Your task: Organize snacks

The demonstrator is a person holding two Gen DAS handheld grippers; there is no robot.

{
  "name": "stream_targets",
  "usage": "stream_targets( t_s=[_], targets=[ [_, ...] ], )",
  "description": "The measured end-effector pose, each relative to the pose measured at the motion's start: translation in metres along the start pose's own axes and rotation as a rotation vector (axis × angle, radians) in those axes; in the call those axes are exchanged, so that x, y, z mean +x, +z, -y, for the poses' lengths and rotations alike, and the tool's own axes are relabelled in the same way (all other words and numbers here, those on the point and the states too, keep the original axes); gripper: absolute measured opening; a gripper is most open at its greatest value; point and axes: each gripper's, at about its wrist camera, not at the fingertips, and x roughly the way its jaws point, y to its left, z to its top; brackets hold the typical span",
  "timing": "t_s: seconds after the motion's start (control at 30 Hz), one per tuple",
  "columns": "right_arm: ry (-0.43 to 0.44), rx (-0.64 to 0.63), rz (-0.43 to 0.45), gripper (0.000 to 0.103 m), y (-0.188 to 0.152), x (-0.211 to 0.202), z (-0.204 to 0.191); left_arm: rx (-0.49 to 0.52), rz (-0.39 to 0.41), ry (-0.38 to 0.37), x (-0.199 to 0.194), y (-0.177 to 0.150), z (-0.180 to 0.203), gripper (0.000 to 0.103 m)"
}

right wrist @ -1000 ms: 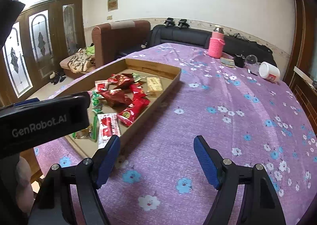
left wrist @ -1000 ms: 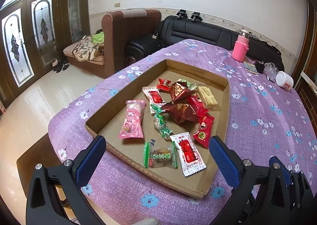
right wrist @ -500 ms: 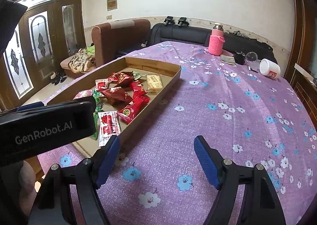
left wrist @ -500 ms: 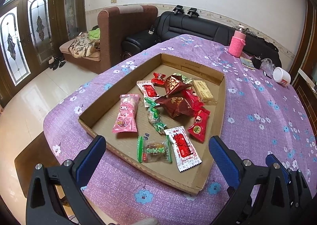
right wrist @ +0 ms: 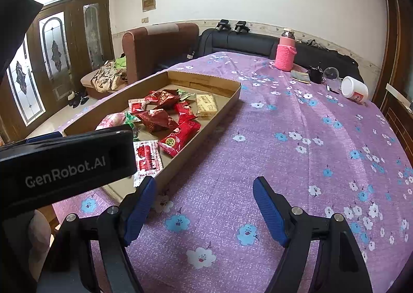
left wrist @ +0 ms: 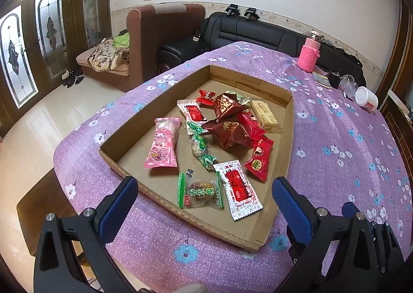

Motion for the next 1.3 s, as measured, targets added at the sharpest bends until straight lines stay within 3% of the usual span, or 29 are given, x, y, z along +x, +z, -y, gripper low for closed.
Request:
stream_targets(
  t_s=[1.3],
  targets=[
    [0.032,-0.012,-0.005,0.082,-0.0026,0.0011,-0.0079,-0.002,-0.01,-0.003,0.0026,-0.0013,-0.0015,0.103]
  ],
)
